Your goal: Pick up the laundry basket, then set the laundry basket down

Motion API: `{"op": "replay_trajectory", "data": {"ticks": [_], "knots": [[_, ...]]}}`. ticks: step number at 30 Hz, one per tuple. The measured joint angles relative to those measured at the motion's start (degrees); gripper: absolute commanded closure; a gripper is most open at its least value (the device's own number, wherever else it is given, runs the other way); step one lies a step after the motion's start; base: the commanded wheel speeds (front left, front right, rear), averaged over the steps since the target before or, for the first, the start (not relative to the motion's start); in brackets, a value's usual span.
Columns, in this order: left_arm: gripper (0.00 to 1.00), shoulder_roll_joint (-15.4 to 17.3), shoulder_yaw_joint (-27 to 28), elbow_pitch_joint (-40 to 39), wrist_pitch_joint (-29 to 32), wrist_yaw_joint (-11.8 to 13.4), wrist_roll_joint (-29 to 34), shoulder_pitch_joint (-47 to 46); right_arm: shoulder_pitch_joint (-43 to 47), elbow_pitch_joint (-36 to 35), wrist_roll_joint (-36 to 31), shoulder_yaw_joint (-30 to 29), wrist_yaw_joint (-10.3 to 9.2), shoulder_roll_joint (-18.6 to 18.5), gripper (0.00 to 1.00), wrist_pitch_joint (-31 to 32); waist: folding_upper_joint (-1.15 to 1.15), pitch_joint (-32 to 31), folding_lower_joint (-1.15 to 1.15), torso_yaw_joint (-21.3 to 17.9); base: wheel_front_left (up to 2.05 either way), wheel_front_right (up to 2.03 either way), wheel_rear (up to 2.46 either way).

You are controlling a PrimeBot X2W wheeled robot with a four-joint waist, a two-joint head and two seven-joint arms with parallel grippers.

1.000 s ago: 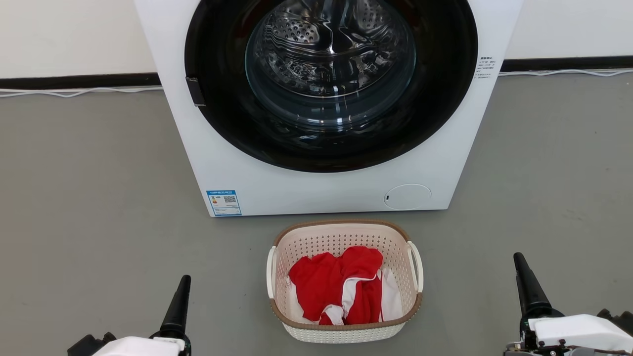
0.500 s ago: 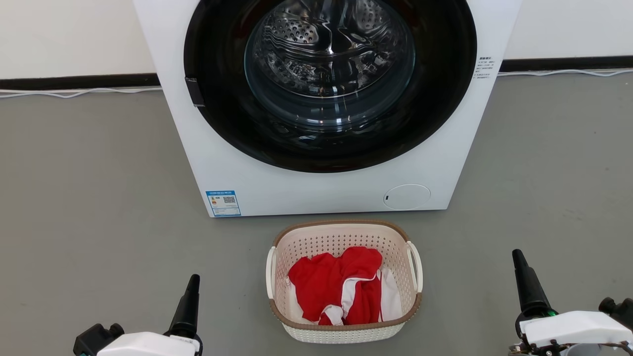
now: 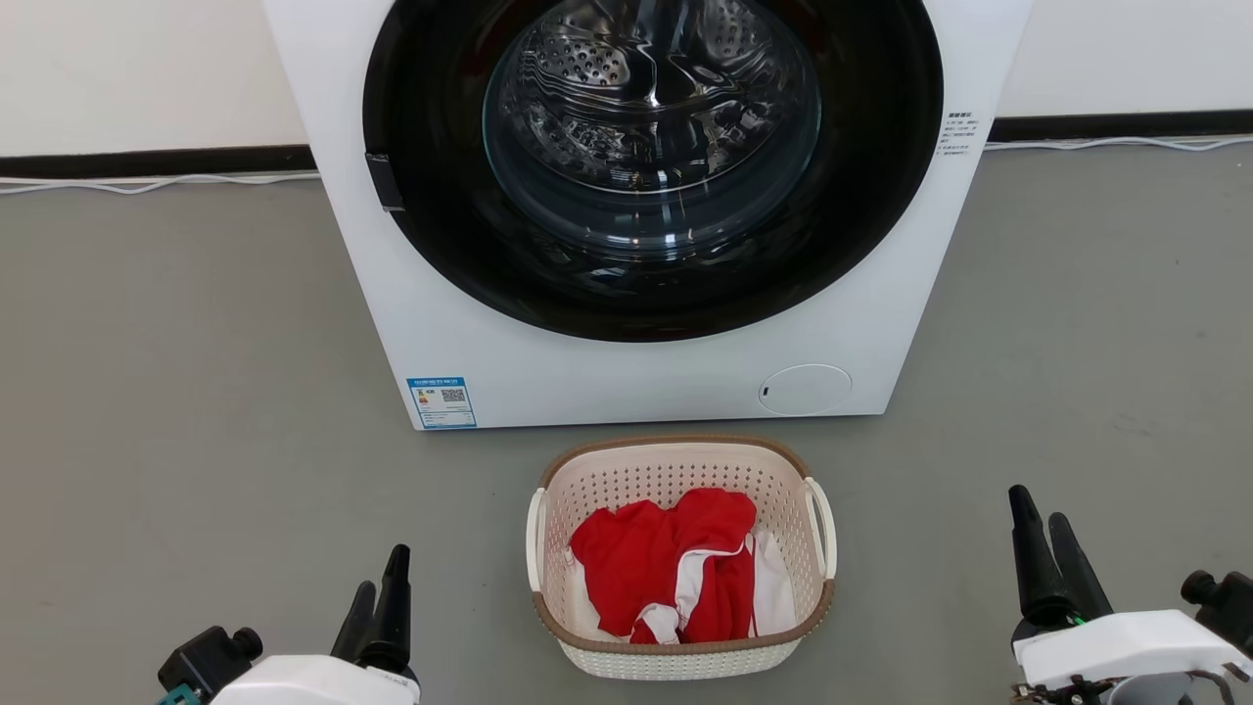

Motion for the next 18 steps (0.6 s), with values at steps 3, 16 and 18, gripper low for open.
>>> {"op": "replay_trajectory", "data": {"ticks": [3, 16, 18], "knots": [[0.00, 0.02, -0.16, -0.01, -0.67, 0.49, 1.40, -0.01, 0.00, -0.14, -2.32, 0.22, 0.00, -0.13, 0.00, -0.59, 0.00, -0.03, 0.00, 0.01, 0.00, 0.00, 0.00], [0.00, 0.11, -1.41, -0.01, -2.92, 1.47, 9.72, -0.03, 0.01, -0.38, -11.20, 0.80, 0.00, -0.56, 0.00, -2.57, 0.00, -0.09, 0.00, -0.13, 0.00, 0.00, 0.00], [0.00, 0.14, -1.67, -0.01, -3.12, 1.48, 11.11, -0.04, 0.01, -0.38, -12.44, 0.83, 0.00, -0.56, 0.00, -3.01, 0.00, -0.07, 0.00, -0.16, 0.00, 0.00, 0.00]]}}
